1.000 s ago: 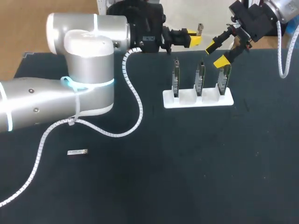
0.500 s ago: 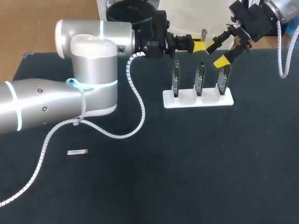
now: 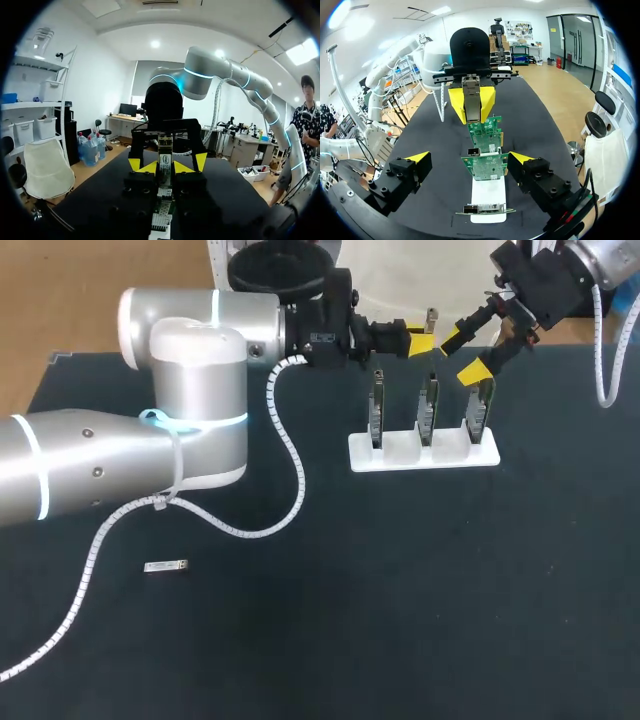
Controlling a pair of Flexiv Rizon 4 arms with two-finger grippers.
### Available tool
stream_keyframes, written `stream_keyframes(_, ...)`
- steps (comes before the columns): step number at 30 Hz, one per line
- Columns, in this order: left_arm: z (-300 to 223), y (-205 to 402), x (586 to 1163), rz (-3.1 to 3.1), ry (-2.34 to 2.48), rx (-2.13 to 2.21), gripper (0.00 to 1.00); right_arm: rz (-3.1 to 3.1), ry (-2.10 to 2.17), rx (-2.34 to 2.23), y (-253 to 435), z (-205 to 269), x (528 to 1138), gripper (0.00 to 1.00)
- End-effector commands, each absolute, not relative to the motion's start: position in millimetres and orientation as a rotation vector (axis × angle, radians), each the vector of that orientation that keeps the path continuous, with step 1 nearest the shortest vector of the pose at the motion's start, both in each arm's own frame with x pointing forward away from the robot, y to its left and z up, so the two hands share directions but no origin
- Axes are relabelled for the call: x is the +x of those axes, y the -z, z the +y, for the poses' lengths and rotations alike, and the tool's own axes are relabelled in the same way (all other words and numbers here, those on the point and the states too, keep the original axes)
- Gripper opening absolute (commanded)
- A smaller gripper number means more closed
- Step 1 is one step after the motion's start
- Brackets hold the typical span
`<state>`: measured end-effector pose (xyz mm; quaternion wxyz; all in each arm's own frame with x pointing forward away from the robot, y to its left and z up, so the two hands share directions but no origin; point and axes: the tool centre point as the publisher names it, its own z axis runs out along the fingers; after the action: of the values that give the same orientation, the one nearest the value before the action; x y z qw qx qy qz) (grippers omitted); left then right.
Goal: Pick up the optical module with the left hand, and insert it into the network port with the right hand.
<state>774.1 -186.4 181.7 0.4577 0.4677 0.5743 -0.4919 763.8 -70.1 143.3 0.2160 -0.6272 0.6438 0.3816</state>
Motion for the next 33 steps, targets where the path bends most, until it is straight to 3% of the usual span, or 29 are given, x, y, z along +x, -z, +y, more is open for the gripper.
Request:
stream_keyframes(1, -189.3, -178.6, 772.2, 1.408, 1.209, 1.139, 0.00, 1.785, -1.049, -1.734, -143.2, -70.0, 760.6, 1.00)
stream_keyframes(33, -207.2, -166.6, 762.3, 1.374, 1.196, 1.171, 0.00, 1.785, -1.049, -1.734, -143.2, -70.0, 760.6, 1.00)
